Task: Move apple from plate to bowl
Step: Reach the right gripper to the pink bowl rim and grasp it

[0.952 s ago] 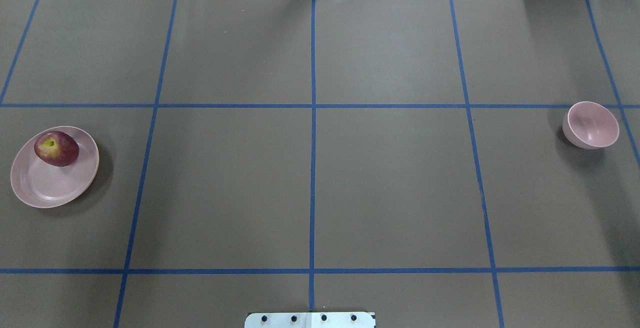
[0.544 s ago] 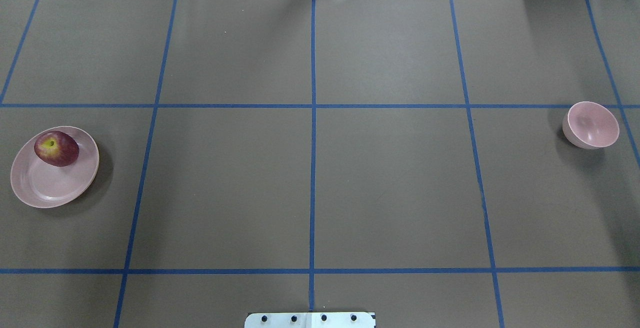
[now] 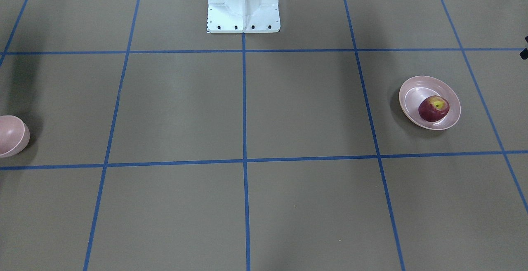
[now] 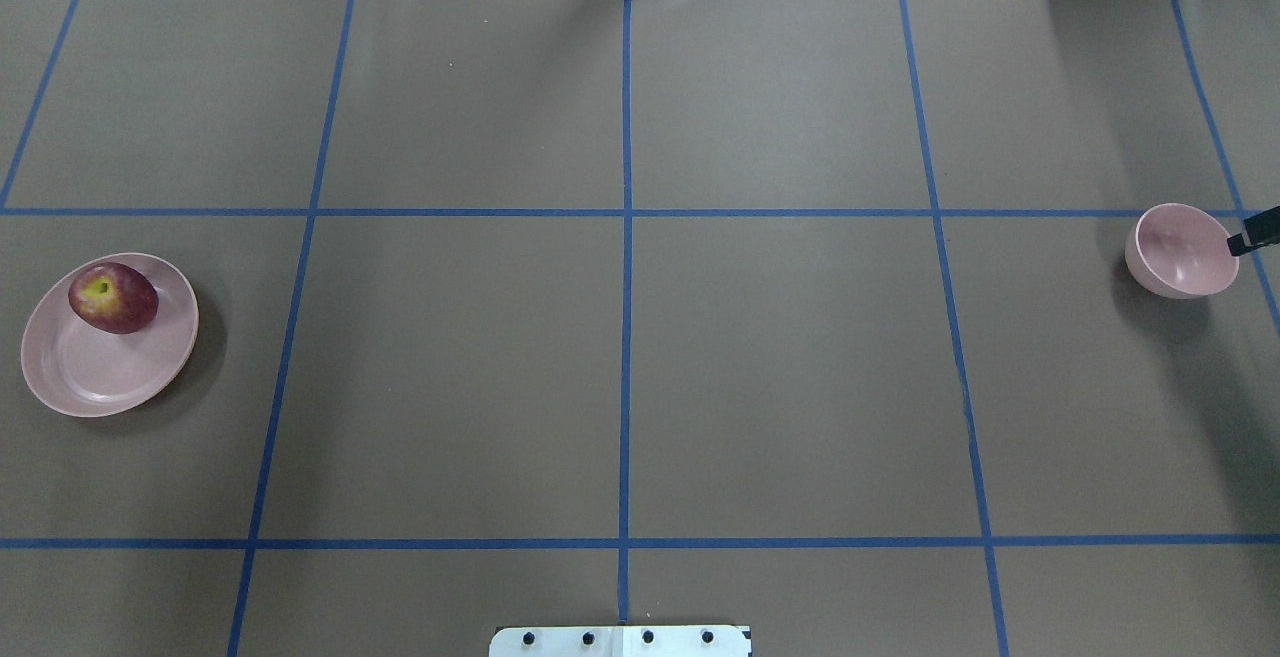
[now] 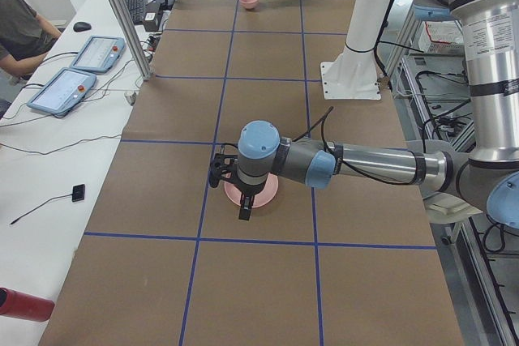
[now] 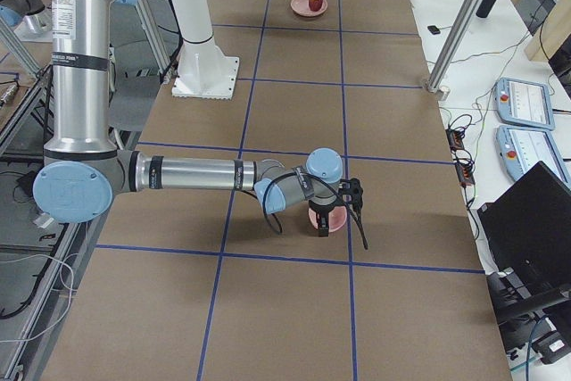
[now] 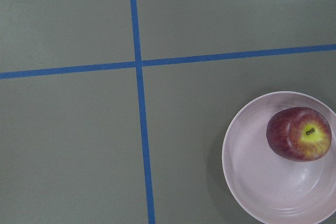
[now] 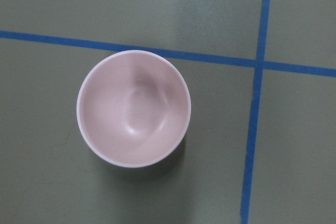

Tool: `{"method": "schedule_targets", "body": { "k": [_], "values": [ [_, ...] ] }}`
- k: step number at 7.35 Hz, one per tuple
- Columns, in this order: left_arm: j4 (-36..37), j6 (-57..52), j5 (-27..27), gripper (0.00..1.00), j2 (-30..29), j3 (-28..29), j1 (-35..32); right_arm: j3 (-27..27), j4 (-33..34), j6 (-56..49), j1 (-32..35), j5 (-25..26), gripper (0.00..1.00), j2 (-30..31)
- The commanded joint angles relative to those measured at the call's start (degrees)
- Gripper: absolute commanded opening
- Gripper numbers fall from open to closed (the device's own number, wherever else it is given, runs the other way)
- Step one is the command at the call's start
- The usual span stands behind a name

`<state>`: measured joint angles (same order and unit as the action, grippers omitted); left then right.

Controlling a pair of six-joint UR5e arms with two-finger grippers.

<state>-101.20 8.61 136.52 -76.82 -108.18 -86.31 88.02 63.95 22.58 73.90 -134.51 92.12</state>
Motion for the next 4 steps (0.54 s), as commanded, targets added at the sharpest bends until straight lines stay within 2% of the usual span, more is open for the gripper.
{"method": "schedule_targets", "body": {
  "k": [1,4],
  "values": [
    [-0.1,0.1,0.1,0.98,0.0,0.0,0.0,-3.6,-3.0,1.3,-3.4,2.1,1.00,-1.4],
    [-0.1,0.0,0.2,0.98,0.0,-0.1,0.0,-6.0,-3.0,1.1,-5.8,4.1,0.98,-3.4]
  ]
}}
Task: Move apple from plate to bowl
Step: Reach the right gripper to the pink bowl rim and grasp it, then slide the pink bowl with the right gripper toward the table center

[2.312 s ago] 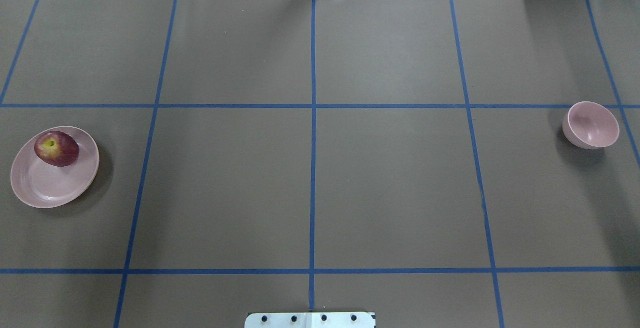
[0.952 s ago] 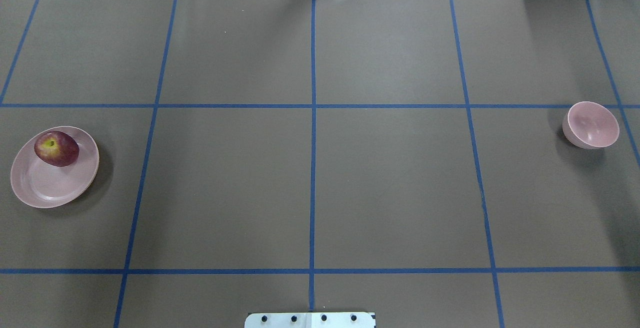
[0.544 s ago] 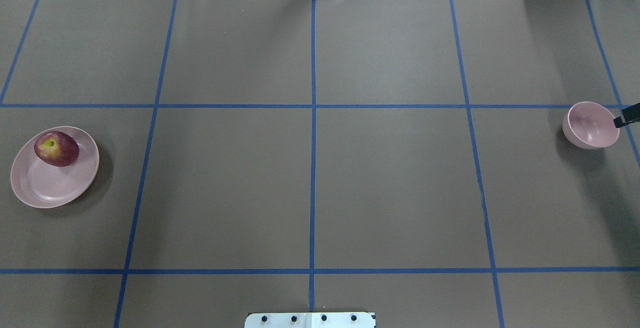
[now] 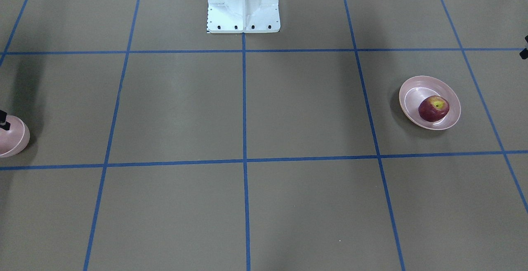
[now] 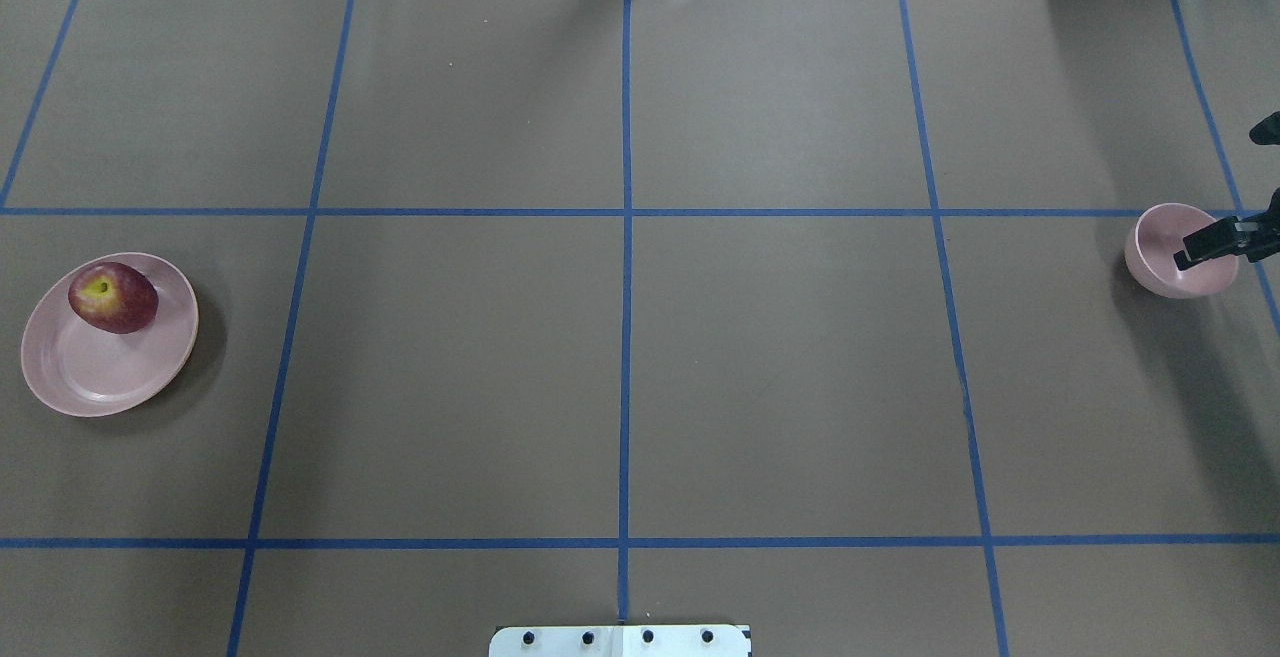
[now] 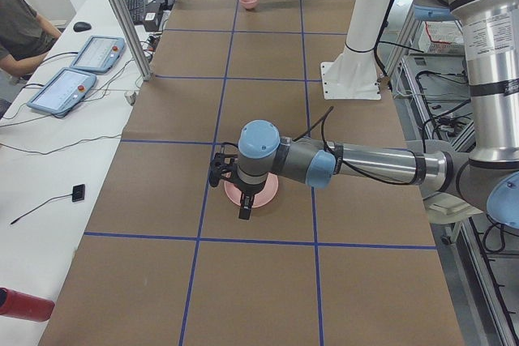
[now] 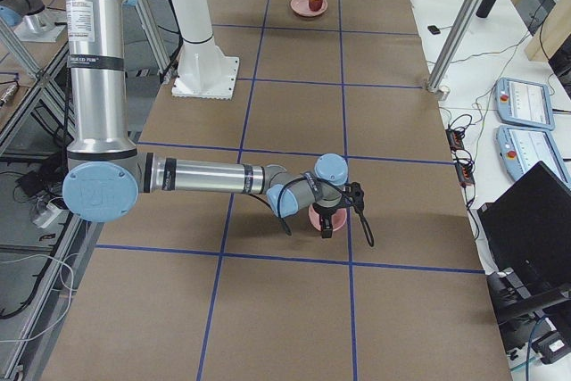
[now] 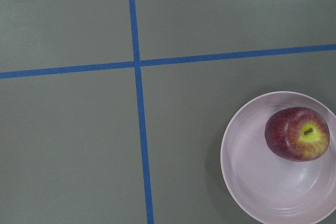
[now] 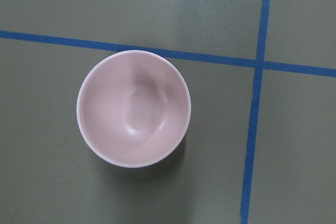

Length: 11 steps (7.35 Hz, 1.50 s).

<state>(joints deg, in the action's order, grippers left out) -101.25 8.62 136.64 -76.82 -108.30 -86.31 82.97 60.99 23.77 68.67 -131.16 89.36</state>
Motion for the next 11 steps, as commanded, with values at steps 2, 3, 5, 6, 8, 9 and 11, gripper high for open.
{"method": "schedule_targets", "body": {
  "k": [2,3,5,6,8,9,11],
  "values": [
    [0.1,0.0,0.7,0.98,0.0,0.0,0.1,-2.3,0.2,0.0,-0.6,1.3,0.47,-0.8],
    [0.0,0.1,0.7,0.98,0.0,0.0,0.1,-2.5,0.4,0.0,-0.6,1.1,0.10,-0.8],
    [0.0,0.1,0.8,0.98,0.0,-0.1,0.1,-2.4,0.7,0.1,-0.5,0.7,0.00,-0.8],
    [0.0,0.1,0.8,0.98,0.0,-0.1,0.1,-1.8,0.8,0.6,-0.1,0.6,0.00,-0.9],
    [0.0,0.1,0.8,0.98,0.0,-0.1,0.1,1.4,0.8,6.2,0.7,0.0,0.00,-1.4],
    [0.0,0.1,0.8,0.98,0.0,-0.1,0.0,3.2,2.5,6.5,1.7,-3.4,0.00,-1.7],
    [0.0,0.1,0.9,0.98,0.0,-0.1,0.0,9.9,5.5,18.7,-0.1,-4.8,0.00,-5.2]
  ]
}}
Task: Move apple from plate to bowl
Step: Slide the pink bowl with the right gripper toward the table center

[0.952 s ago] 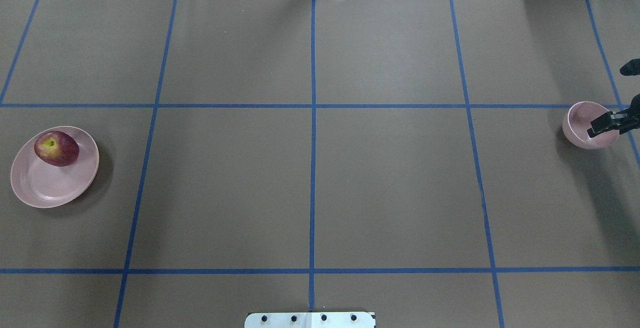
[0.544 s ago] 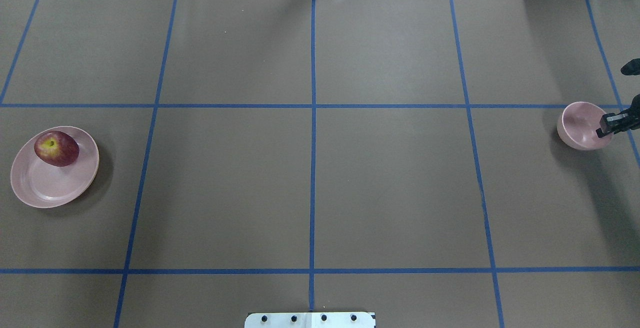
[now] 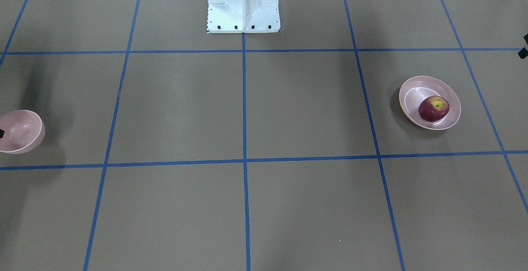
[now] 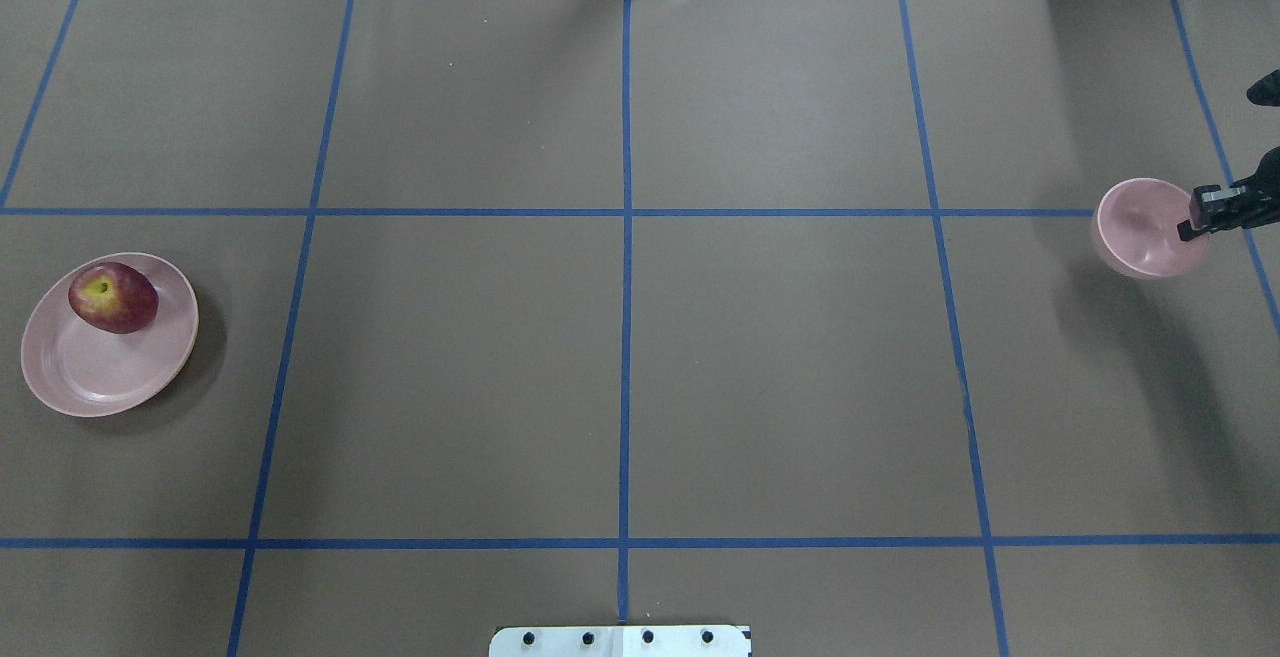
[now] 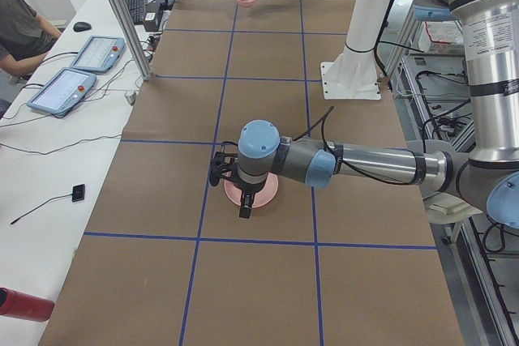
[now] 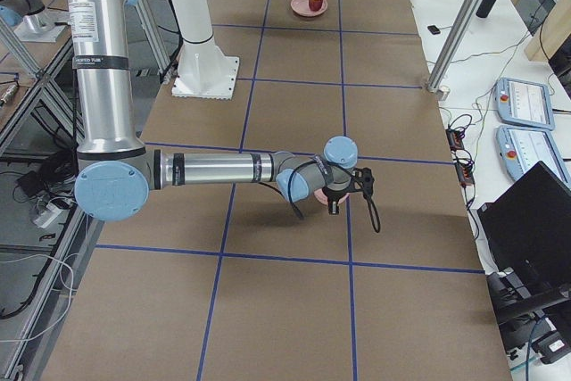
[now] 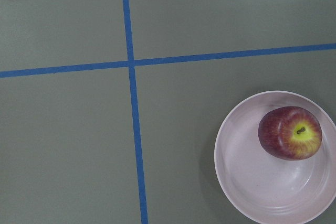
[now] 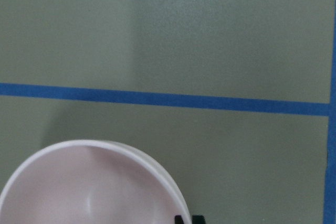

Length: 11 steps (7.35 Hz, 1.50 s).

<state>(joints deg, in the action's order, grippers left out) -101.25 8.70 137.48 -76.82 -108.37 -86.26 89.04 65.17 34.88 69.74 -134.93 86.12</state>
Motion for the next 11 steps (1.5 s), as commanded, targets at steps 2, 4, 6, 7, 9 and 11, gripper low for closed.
{"method": "schedule_targets", "body": {
  "k": [2,4,6,7,9,11],
  "values": [
    [0.0,-0.1,0.0,0.98,0.0,0.3,0.0,4.0,1.1,27.5,-12.5,1.7,0.00,-13.5],
    [0.0,-0.1,0.0,0.98,-0.5,0.7,0.0,1.2,4.8,40.1,-23.6,12.6,0.00,-26.1],
    [0.0,-0.1,0.0,0.98,-0.9,0.9,0.0,-10.1,5.5,43.3,-25.4,14.0,0.00,-37.4],
    [0.0,-0.1,0.0,0.98,-0.8,0.6,0.0,-14.3,5.5,43.5,-26.4,16.2,0.00,-41.1],
    [-0.2,-0.1,0.1,0.98,-0.2,-0.2,0.0,-16.2,5.0,44.4,-29.3,19.1,0.00,-43.2],
    [-0.3,-0.1,0.1,0.98,-0.1,-0.2,0.0,-19.9,4.8,47.8,-31.2,19.5,0.00,-46.6]
  ]
}}
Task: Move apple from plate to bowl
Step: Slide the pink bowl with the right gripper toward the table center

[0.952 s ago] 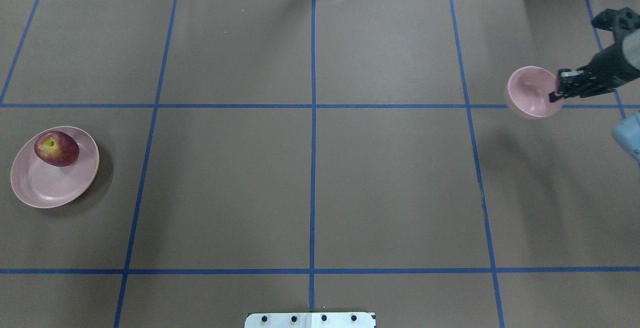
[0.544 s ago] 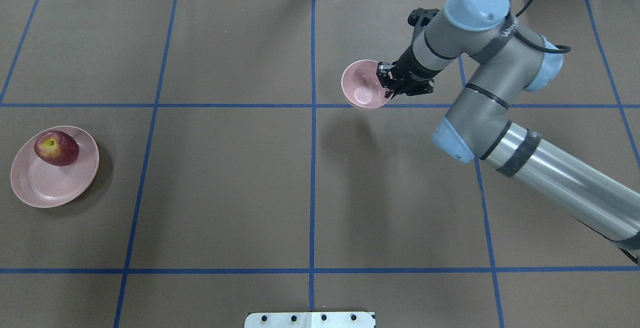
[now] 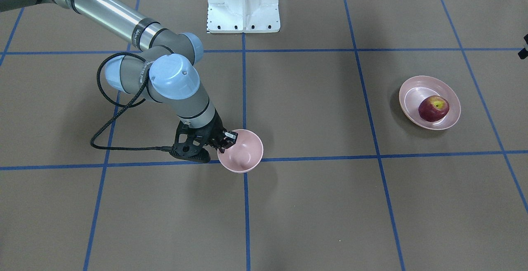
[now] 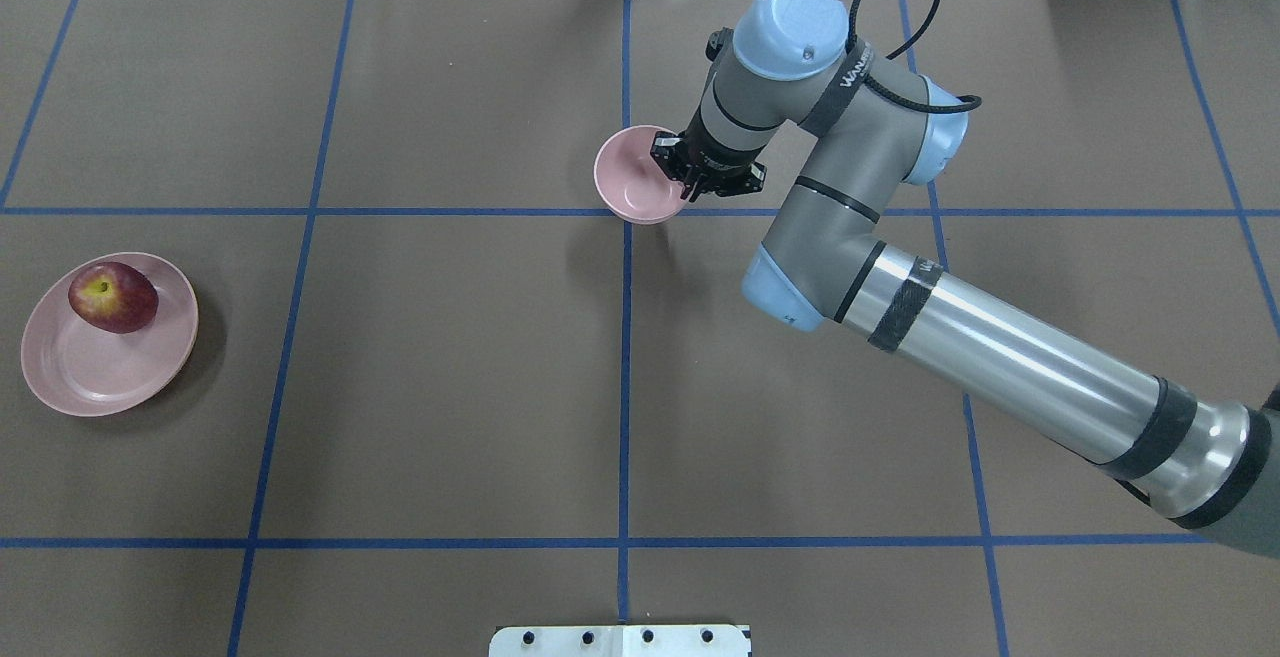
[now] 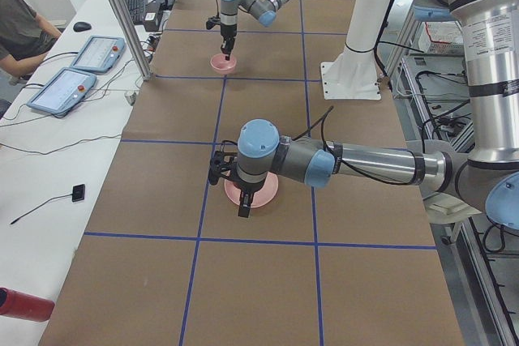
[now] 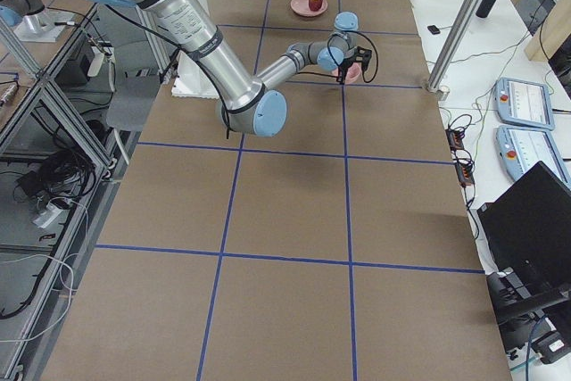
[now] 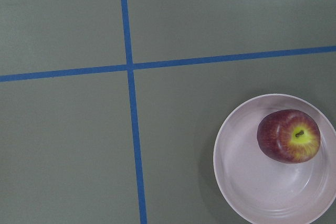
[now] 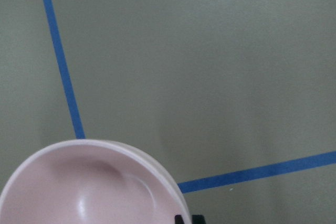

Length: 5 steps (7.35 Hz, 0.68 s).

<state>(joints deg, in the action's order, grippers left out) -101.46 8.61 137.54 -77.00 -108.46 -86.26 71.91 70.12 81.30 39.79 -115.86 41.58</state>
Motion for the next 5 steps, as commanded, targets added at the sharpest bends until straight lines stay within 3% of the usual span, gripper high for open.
{"method": "schedule_targets", "body": {
  "k": [1,2,3,4,5],
  "values": [
    [-0.1,0.0,0.1,0.98,0.1,-0.2,0.0,-3.3,-1.3,1.5,-1.5,0.6,0.00,-2.0],
    [-0.1,0.0,0.4,0.98,0.1,-0.2,0.0,-3.5,-1.6,1.4,-1.5,0.7,0.00,-2.0],
    [-0.1,0.1,0.4,0.98,0.1,-0.3,0.0,-4.2,-1.7,1.4,-1.5,0.7,0.10,-2.1],
    [-0.1,0.1,0.4,0.98,0.1,-0.3,0.0,-4.5,-1.7,1.4,-1.5,0.7,0.61,-2.1],
    [-0.1,1.0,0.4,0.98,0.0,-0.3,0.0,-4.2,-1.6,1.5,-1.4,0.6,1.00,-2.3]
  ]
}}
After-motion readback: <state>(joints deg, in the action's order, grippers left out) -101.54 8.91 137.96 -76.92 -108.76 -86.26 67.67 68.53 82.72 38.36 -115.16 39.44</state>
